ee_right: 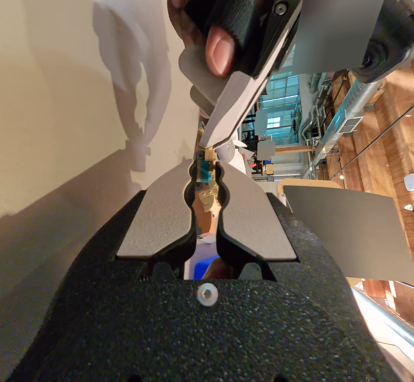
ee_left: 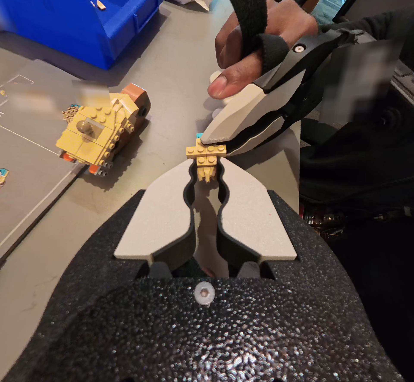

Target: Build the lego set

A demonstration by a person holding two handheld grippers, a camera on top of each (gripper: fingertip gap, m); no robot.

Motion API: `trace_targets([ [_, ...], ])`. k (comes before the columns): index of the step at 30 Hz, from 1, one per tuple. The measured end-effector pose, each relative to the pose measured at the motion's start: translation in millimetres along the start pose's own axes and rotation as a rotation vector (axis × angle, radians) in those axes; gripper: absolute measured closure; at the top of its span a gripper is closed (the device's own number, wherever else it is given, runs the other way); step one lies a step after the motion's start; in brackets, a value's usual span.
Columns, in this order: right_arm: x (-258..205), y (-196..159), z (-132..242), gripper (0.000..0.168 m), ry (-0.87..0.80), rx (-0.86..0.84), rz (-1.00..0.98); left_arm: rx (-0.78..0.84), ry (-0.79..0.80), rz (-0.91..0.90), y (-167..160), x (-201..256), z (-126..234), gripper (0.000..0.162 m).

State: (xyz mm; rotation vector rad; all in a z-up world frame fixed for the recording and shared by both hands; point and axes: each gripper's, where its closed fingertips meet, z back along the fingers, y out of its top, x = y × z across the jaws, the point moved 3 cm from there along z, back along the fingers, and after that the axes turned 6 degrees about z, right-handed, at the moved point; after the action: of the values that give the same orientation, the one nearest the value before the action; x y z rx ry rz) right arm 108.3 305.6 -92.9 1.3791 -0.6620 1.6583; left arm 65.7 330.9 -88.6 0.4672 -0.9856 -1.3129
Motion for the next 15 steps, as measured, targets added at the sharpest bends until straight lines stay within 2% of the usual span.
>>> trace_targets([
  [6,0,-1,-3,0.153,-0.026,-0.012,-0.011,0.021,0.018,-0.017,0,-3,1,0.146],
  [8,1,-4,-4,0.149,-0.046,-0.017,-0.061,0.038,0.044,-0.047,1,-7,2,0.146],
  [9,2,-6,-3,0.142,-0.049,-0.016,-0.087,0.047,0.062,-0.068,0,-10,2,0.146],
  [13,4,-13,3,0.141,-0.048,-0.011,-0.203,0.088,0.053,-0.089,-1,-10,5,0.146],
  [15,2,-12,3,0.141,-0.049,-0.014,-0.193,0.084,0.056,-0.09,-3,-11,5,0.146],
])
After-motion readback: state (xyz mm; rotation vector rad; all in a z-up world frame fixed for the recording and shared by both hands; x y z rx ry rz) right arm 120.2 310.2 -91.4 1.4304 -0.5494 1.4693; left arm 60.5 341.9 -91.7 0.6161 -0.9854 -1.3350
